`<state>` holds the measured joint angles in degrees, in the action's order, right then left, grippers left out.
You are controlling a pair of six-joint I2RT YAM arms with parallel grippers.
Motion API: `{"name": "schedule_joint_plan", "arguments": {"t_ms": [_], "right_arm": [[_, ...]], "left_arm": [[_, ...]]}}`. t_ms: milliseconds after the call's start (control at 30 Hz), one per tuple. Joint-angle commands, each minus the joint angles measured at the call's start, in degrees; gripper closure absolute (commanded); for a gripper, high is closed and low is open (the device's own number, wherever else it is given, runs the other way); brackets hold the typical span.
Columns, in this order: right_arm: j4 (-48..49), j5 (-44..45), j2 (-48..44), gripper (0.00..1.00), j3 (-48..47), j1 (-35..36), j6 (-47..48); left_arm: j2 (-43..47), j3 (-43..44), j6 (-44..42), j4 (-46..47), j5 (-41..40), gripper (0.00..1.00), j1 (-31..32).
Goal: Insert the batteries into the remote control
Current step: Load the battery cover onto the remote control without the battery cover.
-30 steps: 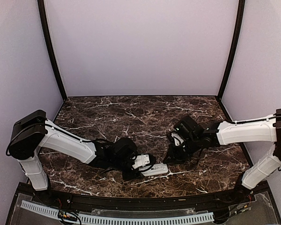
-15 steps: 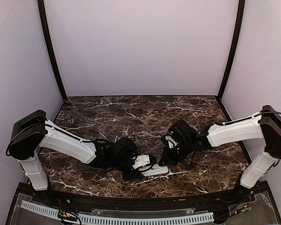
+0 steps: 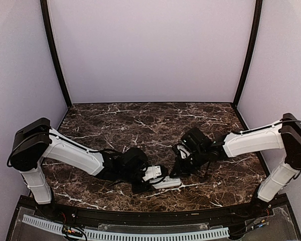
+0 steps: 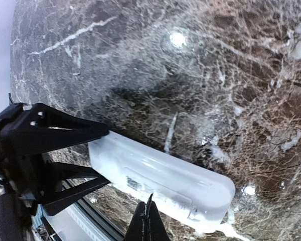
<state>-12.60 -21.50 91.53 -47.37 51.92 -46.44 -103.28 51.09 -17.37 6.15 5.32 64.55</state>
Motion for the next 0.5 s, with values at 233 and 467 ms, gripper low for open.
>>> {"name": "schedule_joint_plan", "arguments": {"t_ms": [233,467], "right_arm": [[-6.1,5.0,-9.3,0.73,-5.8,0.1,9.7],[-8.8,4.2,-10.7,0.29,-11.2,-0.3,26.3]], "left_arm": [[-0.1,0.2,-1.8,-3.3,-2.4,0.48,0.8],[12.5,-2.2,2.6,-2.5,0.2,0.28,-1.1]]}}
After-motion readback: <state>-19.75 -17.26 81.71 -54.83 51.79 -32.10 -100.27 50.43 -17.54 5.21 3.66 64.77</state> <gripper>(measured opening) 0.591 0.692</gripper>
